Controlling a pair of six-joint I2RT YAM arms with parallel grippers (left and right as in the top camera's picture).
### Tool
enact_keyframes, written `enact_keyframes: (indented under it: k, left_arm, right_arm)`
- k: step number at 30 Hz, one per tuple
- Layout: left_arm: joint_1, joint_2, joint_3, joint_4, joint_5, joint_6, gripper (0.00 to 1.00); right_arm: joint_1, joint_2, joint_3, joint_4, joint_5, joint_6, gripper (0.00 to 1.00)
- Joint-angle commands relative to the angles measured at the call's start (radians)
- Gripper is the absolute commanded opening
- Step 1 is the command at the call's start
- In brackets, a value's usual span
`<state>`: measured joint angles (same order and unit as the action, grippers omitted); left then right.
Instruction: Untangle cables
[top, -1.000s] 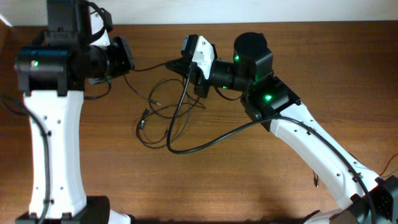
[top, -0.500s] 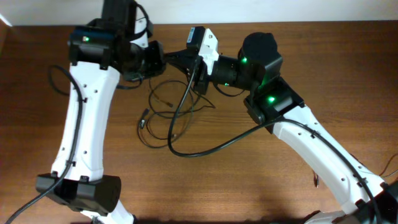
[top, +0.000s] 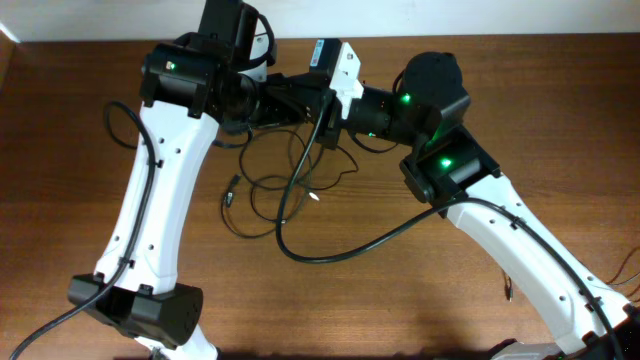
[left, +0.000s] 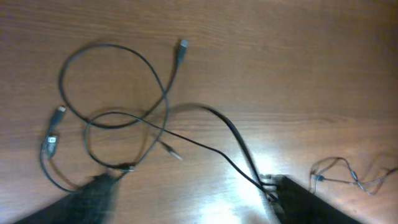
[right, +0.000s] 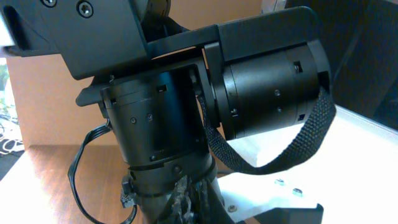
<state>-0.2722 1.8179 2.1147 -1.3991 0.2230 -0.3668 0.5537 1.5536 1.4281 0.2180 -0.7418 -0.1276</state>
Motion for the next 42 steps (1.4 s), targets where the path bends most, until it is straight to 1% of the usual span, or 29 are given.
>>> enact_keyframes:
  k: [1, 3, 9, 10, 11, 13, 14, 16, 17, 18, 20, 23, 25, 29, 33, 36, 41, 42]
  left_arm:
    - [0.039, 0.008, 0.0, -0.018, -0.048, 0.005, 0.99]
    - [0.092, 0.003, 0.013, -0.038, -0.048, 0.023, 0.99]
    - [0.32, -0.021, 0.017, -0.093, -0.048, 0.023, 0.99]
    - [0.342, -0.021, 0.017, -0.103, -0.048, 0.023, 0.99]
    - [0.384, -0.021, 0.017, -0.114, -0.048, 0.023, 0.99]
    - [0.404, -0.021, 0.017, -0.118, -0.048, 0.023, 0.99]
    - [0.407, -0.021, 0.017, -0.117, -0.048, 0.023, 1.0]
    - [0.407, -0.02, 0.017, -0.117, -0.048, 0.023, 0.99]
    - [0.407, -0.02, 0.017, -0.116, -0.048, 0.023, 0.99]
    - [0.407, -0.02, 0.017, -0.113, -0.048, 0.023, 0.99]
    - [0.407, -0.02, 0.017, -0.113, -0.048, 0.023, 0.99]
    - [0.407, -0.02, 0.017, -0.113, -0.048, 0.024, 0.99]
    - [0.407, -0.02, 0.017, -0.113, -0.049, 0.024, 0.99]
    - [0.407, -0.02, 0.017, -0.107, -0.049, 0.024, 0.99]
    - [0.407, -0.02, 0.017, -0.106, -0.049, 0.024, 0.99]
    - [0.407, -0.02, 0.017, -0.106, -0.049, 0.024, 0.99]
    - [0.407, -0.02, 0.017, -0.106, -0.049, 0.024, 0.99]
    - [0.407, -0.02, 0.017, -0.106, -0.049, 0.024, 0.99]
  right_arm:
    - [0.007, -0.026, 0.016, 0.01, -0.005, 0.013, 0.04]
    - [0.007, -0.026, 0.016, 0.035, -0.005, 0.04, 0.04]
    - [0.007, -0.029, 0.016, 0.189, -0.005, 0.165, 0.04]
    - [0.007, -0.029, 0.016, 0.221, -0.005, 0.185, 0.04]
    - [0.007, -0.029, 0.017, 0.332, -0.001, 0.249, 0.04]
    - [0.007, -0.029, 0.017, 0.41, 0.04, 0.303, 0.04]
    - [0.007, -0.029, 0.018, 0.47, 0.098, 0.328, 0.04]
    - [0.007, -0.029, 0.018, 0.527, 0.19, 0.343, 0.04]
    - [0.007, -0.029, 0.018, 0.577, 0.275, 0.373, 0.04]
    - [0.007, -0.029, 0.018, 0.629, 0.335, 0.373, 0.04]
    - [0.007, -0.029, 0.02, 0.747, 0.419, 0.425, 0.04]
    - [-0.003, -0.029, 0.021, 0.864, 0.466, 0.414, 0.04]
    - [-0.034, -0.029, 0.023, 0.836, 0.466, 0.401, 0.04]
    - [-0.167, -0.029, 0.023, 0.657, 0.466, 0.381, 0.04]
    - [-0.28, -0.029, 0.023, 0.522, 0.466, 0.319, 0.04]
    - [-0.341, -0.029, 0.023, 0.418, 0.468, 0.243, 0.04]
    - [-0.459, -0.033, 0.023, 0.183, 0.576, 0.171, 0.04]
    - [-0.473, -0.035, 0.023, 0.139, 0.585, 0.136, 0.04]
